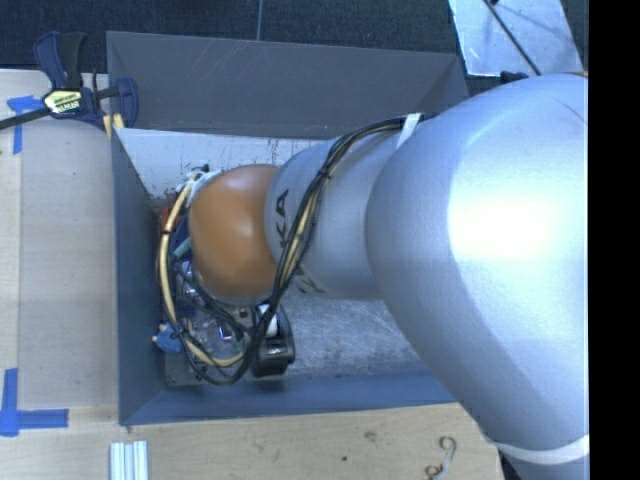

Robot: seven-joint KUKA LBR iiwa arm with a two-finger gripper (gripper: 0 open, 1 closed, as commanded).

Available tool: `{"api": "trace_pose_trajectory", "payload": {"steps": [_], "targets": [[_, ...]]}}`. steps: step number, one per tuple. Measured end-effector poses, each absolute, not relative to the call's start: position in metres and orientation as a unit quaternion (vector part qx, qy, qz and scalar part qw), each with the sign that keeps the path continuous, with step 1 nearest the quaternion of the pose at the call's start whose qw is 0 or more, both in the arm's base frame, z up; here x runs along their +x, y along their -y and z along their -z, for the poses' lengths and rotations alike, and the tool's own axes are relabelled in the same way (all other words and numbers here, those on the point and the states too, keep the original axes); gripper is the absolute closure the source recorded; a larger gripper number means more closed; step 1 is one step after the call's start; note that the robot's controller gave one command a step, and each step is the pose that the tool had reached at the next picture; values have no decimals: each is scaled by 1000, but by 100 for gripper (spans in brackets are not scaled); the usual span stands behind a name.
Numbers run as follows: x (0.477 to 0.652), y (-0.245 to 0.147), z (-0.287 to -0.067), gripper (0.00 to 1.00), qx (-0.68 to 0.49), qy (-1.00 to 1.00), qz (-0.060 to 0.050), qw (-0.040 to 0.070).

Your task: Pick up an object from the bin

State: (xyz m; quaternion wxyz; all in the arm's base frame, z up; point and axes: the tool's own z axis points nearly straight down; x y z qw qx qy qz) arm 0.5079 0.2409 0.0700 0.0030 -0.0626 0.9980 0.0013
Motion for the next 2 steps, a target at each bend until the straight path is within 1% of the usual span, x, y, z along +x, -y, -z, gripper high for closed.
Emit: {"api": "trace_pose_trajectory", "payload": {"steps": [2], "targets": [[510,-241,-71,0,-61,-998,-2,3]]}}
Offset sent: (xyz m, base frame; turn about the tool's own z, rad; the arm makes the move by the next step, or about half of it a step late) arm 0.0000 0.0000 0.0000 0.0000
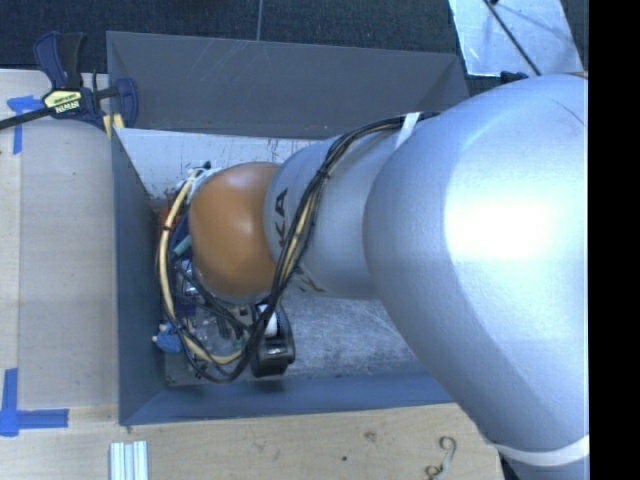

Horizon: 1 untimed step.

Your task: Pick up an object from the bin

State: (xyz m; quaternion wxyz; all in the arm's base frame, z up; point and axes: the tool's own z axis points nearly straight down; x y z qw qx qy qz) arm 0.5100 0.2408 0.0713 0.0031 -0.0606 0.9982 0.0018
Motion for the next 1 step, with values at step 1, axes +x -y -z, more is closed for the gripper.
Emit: {"api": "trace_pose_trajectory", "payload": {"steps": [1], "targets": [[511,-241,-72,0,-59,-998,-2,3]]}}
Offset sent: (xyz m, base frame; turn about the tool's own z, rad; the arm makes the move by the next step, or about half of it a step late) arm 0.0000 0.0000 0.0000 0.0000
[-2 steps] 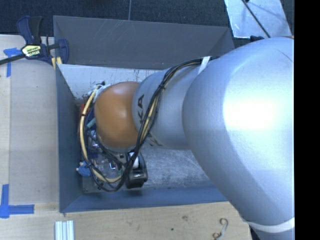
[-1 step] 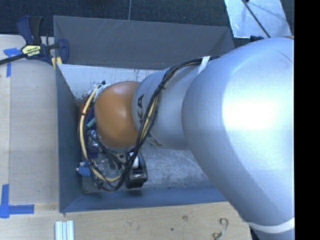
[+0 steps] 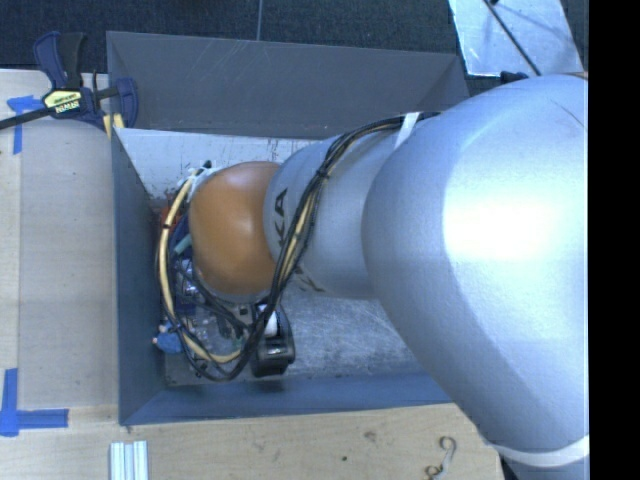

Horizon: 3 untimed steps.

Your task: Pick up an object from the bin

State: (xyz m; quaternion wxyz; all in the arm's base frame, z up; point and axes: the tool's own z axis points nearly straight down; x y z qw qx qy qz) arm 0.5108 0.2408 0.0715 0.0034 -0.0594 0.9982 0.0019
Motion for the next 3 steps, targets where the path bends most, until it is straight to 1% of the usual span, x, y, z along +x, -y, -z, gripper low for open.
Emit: {"api": "trace_pose_trajectory", "payload": {"steps": [1,2,3], "targets": [[514,-242,-76,100,-59,-998,-3,8],[515,-242,-82,100,-57,-998,-2,3],[518,-242,-146,100,-56,-998,-2,4]]}}
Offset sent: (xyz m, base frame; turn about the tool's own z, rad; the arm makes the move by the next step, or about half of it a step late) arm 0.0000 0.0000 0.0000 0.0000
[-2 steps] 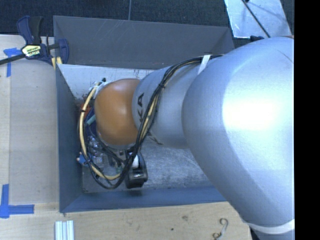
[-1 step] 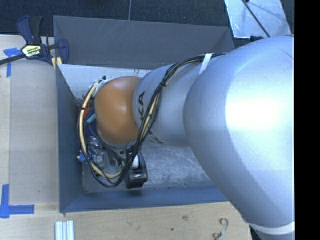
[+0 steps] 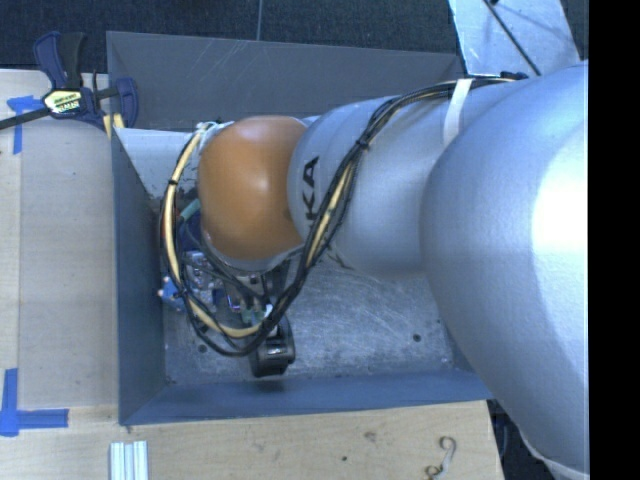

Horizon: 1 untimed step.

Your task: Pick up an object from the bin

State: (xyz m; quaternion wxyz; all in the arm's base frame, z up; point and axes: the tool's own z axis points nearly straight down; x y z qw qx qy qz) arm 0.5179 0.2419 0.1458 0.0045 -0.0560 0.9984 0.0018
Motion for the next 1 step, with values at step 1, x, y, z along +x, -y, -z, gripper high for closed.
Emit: {"api": "trace_pose_trajectory", "payload": {"steps": [1], "targets": [[520,-242,-191,100,-55,-998,-2,4]]}}
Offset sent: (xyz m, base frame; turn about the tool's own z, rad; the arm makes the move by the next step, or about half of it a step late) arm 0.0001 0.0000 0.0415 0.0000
